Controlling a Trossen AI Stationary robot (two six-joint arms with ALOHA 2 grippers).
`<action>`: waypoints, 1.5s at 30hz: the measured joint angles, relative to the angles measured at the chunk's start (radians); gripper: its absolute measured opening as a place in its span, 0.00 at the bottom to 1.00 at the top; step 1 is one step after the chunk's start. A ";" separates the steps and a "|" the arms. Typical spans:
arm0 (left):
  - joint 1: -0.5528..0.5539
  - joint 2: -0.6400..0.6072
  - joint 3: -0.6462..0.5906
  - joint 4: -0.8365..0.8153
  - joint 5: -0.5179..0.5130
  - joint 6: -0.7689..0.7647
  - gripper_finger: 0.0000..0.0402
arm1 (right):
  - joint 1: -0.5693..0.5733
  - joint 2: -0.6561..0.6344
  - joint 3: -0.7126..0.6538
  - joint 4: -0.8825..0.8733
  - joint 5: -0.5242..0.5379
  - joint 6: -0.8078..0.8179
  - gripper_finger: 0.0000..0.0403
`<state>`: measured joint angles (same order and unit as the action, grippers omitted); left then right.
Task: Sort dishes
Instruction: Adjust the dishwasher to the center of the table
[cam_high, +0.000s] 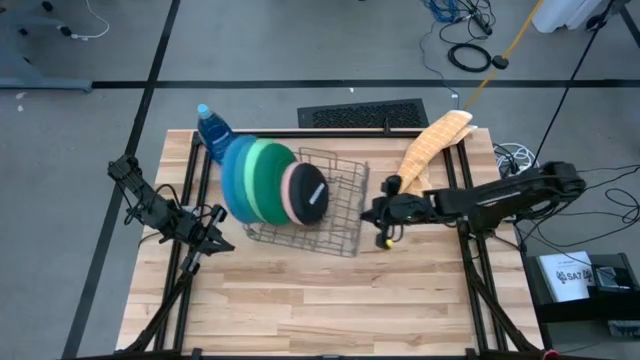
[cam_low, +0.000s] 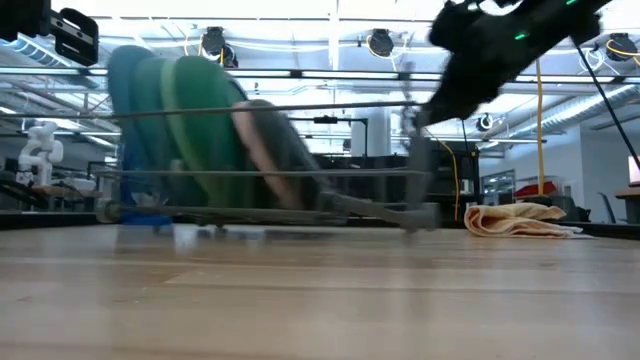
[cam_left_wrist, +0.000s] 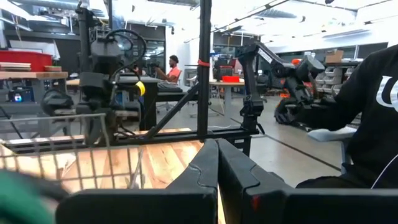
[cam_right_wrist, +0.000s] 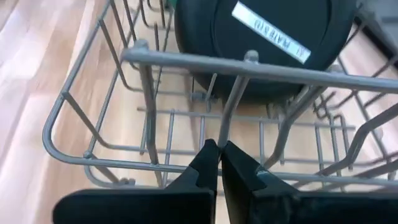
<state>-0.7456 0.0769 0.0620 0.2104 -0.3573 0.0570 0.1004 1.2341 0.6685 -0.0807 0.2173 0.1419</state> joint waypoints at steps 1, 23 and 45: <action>0.000 0.000 0.000 0.000 0.000 0.000 0.00 | 0.010 -0.035 0.000 -0.066 0.000 0.020 0.00; 0.000 0.001 0.001 -0.150 -0.319 -0.094 0.00 | 0.093 -0.406 -0.004 -0.565 -0.034 0.145 0.32; 0.342 0.000 -0.002 -0.149 0.046 -0.019 0.00 | 0.092 -0.491 -0.003 -0.399 0.123 -0.001 0.47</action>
<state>-0.4035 0.0769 0.0600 0.0610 -0.3111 0.0378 0.1925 0.7429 0.6653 -0.4802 0.3403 0.1406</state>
